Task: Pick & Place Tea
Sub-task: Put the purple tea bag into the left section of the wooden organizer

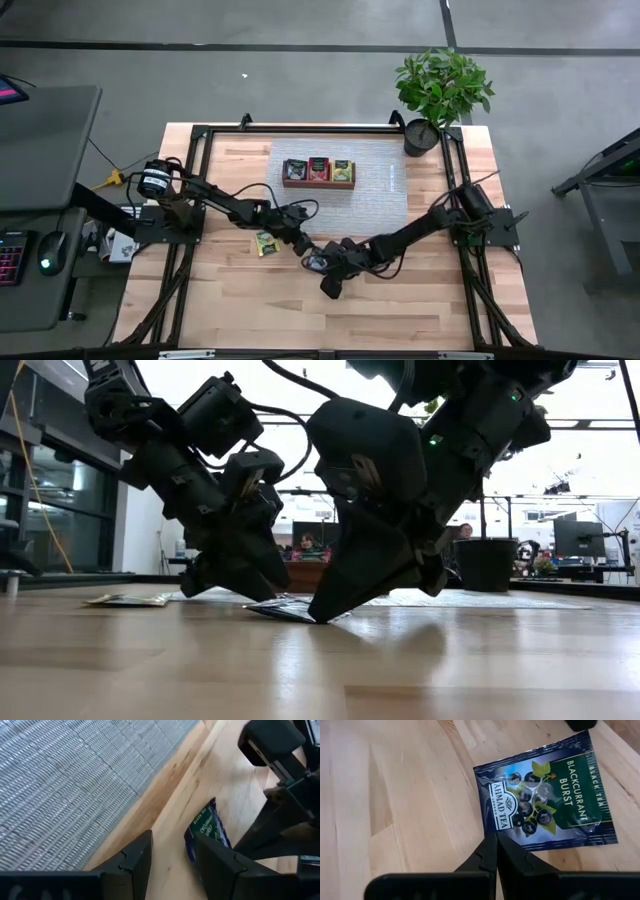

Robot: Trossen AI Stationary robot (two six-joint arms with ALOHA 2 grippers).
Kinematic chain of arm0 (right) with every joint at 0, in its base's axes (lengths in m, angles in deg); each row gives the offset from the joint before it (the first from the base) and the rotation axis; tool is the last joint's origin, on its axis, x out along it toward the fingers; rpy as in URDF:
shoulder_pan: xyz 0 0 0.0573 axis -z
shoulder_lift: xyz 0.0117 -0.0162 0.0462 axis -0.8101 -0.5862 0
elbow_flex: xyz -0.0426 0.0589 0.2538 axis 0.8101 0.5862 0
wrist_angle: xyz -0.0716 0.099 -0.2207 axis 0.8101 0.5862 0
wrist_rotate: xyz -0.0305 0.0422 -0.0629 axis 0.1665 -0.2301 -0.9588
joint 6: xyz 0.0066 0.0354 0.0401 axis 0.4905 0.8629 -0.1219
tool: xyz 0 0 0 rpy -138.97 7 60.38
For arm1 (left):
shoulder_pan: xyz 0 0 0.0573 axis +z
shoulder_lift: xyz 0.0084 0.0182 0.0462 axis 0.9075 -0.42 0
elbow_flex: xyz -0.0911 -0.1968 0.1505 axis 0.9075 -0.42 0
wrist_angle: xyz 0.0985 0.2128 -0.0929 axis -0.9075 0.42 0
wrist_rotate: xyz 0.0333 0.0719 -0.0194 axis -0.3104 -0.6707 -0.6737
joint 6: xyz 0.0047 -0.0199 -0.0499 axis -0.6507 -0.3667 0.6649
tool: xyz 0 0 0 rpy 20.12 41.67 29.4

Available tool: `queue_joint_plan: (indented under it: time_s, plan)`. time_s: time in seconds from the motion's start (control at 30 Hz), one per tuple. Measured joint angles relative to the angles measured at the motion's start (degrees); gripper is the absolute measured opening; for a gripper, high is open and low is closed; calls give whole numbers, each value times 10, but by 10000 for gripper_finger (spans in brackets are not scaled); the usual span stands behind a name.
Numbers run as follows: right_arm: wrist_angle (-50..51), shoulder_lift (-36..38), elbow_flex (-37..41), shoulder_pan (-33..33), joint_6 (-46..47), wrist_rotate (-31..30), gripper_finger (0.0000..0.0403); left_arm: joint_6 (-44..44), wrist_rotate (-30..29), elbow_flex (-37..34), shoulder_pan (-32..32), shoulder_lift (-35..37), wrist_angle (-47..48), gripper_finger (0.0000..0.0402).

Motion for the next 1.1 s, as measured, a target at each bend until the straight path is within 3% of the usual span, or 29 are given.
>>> queue_joint_plan:
  time_s: [0.43, 1.1]
  plan:
    - [-30, -1, 1, 26, -36, -10, 0, 16, 46, 0, 0, 0, 1, 147]
    - [-57, -2, 1, 25, -66, 29, 0, 17, 13, -1, -1, -1, -15, 147]
